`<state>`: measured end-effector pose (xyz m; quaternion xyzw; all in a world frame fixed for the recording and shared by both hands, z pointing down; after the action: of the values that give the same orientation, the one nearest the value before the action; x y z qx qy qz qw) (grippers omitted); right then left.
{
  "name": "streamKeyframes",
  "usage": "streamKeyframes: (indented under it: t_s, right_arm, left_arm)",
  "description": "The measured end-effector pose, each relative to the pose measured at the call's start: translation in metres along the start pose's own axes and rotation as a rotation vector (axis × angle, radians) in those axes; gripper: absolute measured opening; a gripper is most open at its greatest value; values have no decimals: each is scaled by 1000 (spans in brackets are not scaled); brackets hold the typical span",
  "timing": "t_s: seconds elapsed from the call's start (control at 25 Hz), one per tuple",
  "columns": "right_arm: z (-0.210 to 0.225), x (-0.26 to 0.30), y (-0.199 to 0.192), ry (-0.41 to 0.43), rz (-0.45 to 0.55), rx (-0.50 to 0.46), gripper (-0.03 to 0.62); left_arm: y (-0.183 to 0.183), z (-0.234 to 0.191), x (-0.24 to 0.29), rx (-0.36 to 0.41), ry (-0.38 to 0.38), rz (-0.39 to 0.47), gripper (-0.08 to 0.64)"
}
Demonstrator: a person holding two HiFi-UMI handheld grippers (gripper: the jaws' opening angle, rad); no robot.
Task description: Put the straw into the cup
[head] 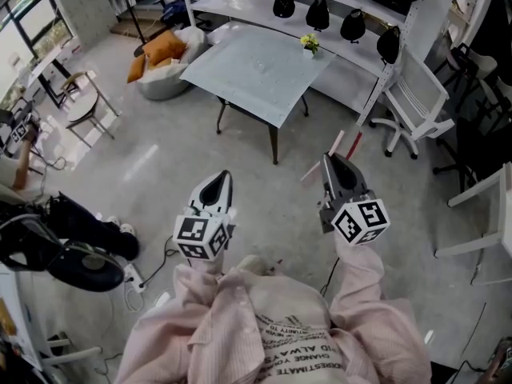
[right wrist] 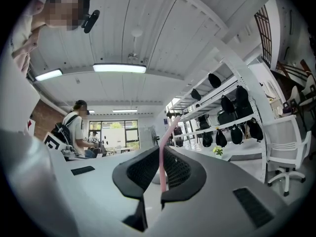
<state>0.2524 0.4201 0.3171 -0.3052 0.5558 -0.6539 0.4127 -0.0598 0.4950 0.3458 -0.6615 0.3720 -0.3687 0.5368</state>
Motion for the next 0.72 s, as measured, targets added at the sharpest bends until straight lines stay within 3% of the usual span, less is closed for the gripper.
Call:
streamKeyframes:
  t_s: [0.36,0.72]
  right_arm:
    - [29,43,-11,-1,-26,13,21]
    - [58,124,-19,-25,-48,25,21]
  left_arm:
    - [-1,-24,47,-16,10,-19,-2]
    - [8,-84,126,-35,-8,-41,-2]
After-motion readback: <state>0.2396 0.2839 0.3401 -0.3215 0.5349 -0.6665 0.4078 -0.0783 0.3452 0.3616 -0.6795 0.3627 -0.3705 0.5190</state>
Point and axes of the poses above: the fingertips, and each gripper's own axes: x forward along the fingers, z to its right, y out of its top, the point moved 10 cm from there along -x, backward along the fingers, and after that the axes turned 10 degrees about -y, right-handed, at the moved point
